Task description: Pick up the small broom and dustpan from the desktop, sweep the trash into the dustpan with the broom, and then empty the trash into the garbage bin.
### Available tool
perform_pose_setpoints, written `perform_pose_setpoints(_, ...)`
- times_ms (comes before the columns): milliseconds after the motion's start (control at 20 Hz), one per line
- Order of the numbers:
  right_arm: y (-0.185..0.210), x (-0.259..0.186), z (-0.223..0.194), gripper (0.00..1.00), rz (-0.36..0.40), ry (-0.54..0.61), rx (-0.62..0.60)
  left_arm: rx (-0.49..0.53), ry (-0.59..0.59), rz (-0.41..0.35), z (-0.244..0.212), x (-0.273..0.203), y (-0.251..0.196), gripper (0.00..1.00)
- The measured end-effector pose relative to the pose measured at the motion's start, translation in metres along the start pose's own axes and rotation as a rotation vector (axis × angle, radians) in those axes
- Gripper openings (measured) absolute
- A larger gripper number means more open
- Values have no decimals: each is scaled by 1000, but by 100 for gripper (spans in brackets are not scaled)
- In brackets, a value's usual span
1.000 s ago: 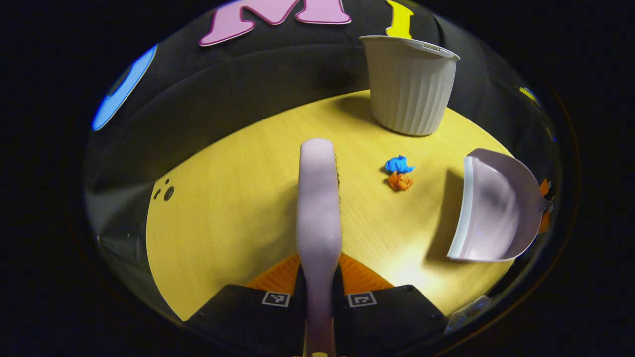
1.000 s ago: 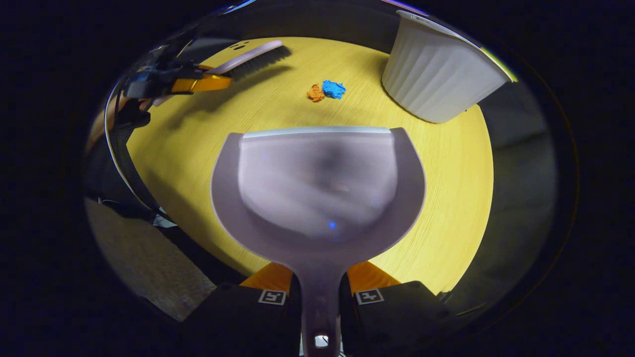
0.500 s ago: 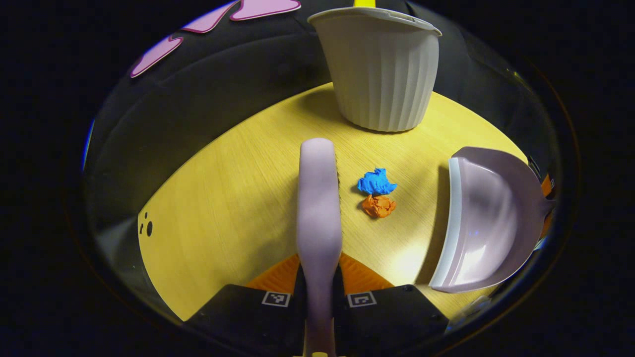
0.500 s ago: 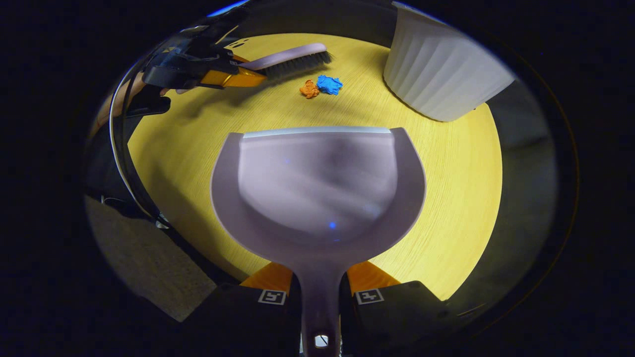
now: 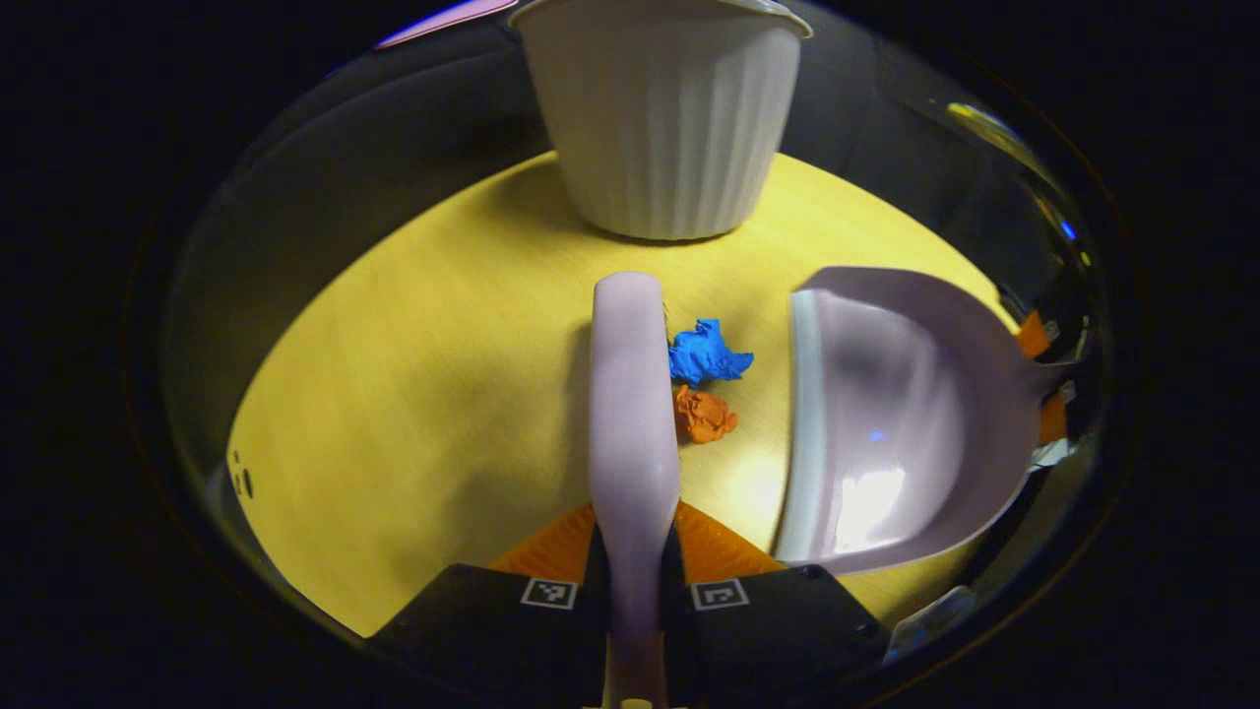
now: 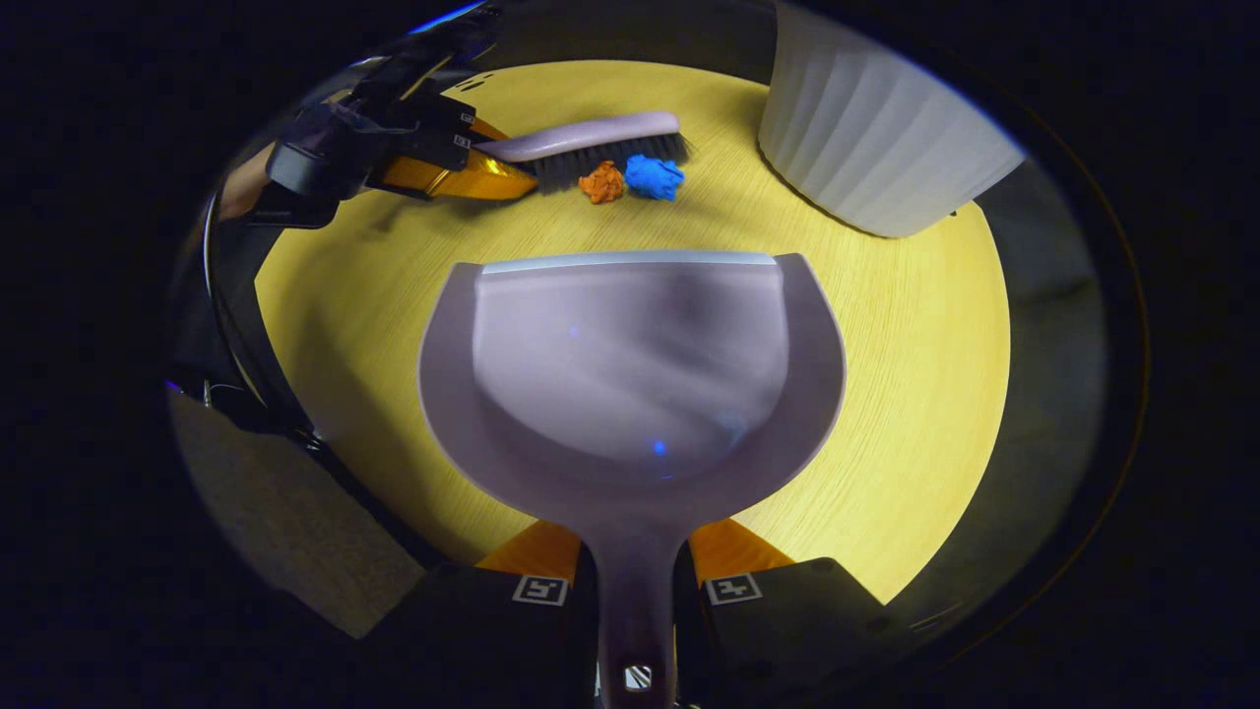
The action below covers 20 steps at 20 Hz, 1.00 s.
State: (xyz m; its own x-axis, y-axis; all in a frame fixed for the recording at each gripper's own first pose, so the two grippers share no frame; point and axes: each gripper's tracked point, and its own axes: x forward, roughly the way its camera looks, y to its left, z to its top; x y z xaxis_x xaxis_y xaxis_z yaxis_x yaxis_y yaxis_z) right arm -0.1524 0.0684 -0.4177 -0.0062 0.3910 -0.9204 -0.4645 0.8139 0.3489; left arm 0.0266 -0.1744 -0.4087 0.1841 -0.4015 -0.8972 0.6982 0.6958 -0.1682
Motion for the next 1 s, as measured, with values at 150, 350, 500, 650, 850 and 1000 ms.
perform_pose_setpoints(150, -4, 4, -4, 36, -11, -15, -42, -59, -2, -183, 6, -18, -45, 28)
perform_pose_setpoints(350, -1, 12, -9, 35, -3, -37, -31, -57, -22, -131, 11, -31, -39, 25)
perform_pose_setpoints(500, 3, 7, -10, 36, -27, -51, -22, -61, -17, -22, 10, -32, -19, 28)
perform_pose_setpoints(650, 10, -5, -5, 36, -18, -102, 54, -116, -60, 100, 4, -51, 6, 28)
perform_pose_setpoints(850, 11, -45, 1, 36, -49, -153, 168, -178, -121, 229, -19, -95, 29, 28)
perform_pose_setpoints(1000, -2, -84, 4, 36, -102, -173, 249, -210, -141, 299, -49, -121, 45, 28)
